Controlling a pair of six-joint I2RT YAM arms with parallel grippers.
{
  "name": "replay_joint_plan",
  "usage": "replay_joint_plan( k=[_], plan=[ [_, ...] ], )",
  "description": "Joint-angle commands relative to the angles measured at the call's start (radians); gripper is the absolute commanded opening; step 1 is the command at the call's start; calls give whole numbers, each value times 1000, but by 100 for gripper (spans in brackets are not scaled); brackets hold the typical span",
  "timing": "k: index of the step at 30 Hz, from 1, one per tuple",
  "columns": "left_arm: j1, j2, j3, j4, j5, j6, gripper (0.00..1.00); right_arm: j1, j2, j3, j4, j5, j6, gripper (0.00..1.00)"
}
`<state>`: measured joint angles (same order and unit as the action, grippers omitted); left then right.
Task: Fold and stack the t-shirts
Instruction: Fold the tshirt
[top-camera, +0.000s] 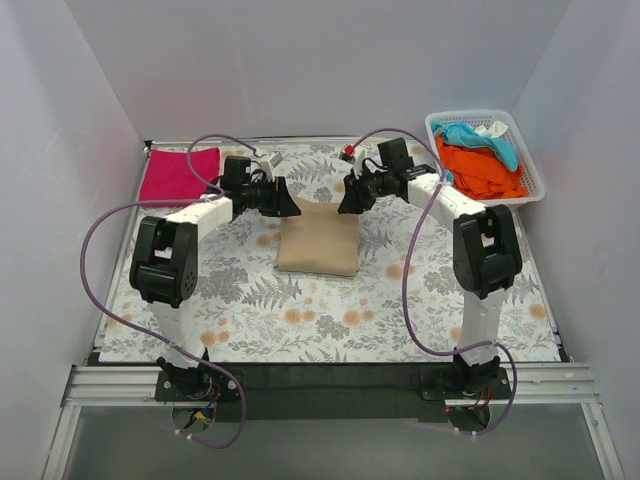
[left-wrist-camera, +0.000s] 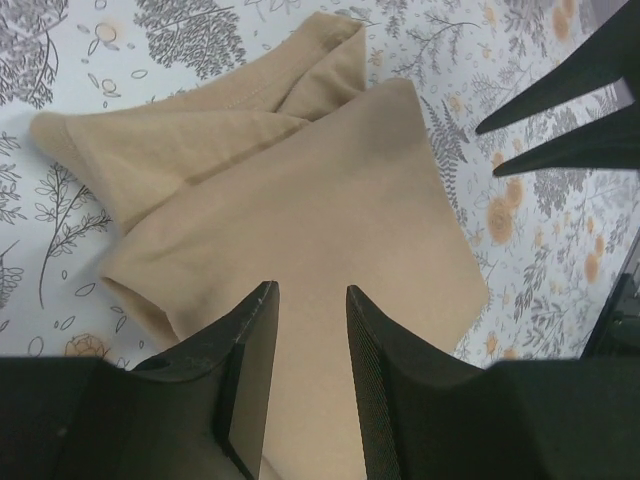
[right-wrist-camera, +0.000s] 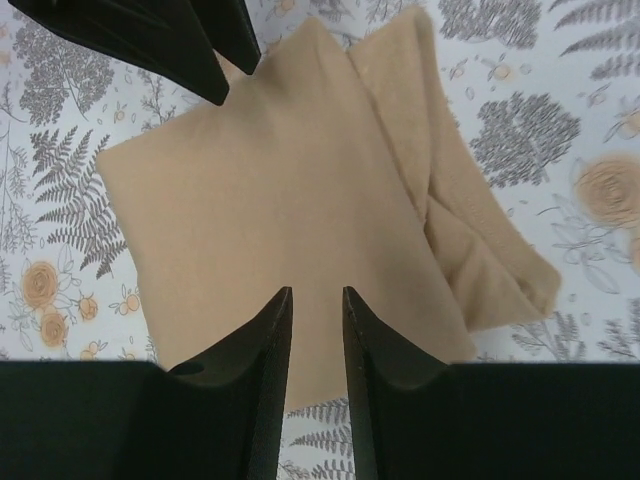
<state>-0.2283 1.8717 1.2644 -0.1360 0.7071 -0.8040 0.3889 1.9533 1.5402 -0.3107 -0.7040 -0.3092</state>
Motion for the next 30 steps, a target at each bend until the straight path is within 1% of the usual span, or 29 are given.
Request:
replay_joint_plan(
  k=[1,2,4,5,7,10,11,12,13,14,15,17,19,22,25,28,30],
  plan=[
    [7,76,-5,93,-4,-153,33,-5,97,21,13,-43,62,29],
    [12,101,19,93,-6,-168,32,-11,145,46,13,-38,59,28],
    [29,174,55,72,-11,-187,33,-16,183,66,13,-8,29,29],
    [35,190,65,73,-17,-202,33,-21,208,77,10,4,16,29],
    [44,195,73,73,5,-180,33,-25,222,101,-4,29,-22,29],
    [43,147,69,40,109,-69,33,-28,187,121,-25,18,-48,30],
    [41,106,73,15,156,21,33,-30,147,121,-40,11,-74,32],
    [38,80,76,-44,160,69,34,-30,125,112,-50,2,-89,33],
    [38,60,82,-71,160,110,36,-33,102,109,-50,4,-103,34],
    [38,31,96,-97,140,197,36,-33,75,109,-51,11,-114,36],
    [37,23,104,-140,134,230,37,-35,69,130,-50,12,-114,37],
    [32,9,110,-158,117,275,38,-36,81,164,-41,17,-96,40],
    [6,12,101,-159,74,321,38,-36,142,228,-33,5,-74,40],
    [-46,26,73,-159,26,411,39,-35,237,303,-30,-3,-44,36],
    [-91,29,14,-149,-23,489,39,-19,271,288,-22,0,-73,34],
    [-127,9,-64,-148,-49,535,39,-5,283,238,-22,-11,-87,34],
    [-158,-12,-117,-157,-63,563,39,-2,271,172,-21,-15,-99,33]
  ],
)
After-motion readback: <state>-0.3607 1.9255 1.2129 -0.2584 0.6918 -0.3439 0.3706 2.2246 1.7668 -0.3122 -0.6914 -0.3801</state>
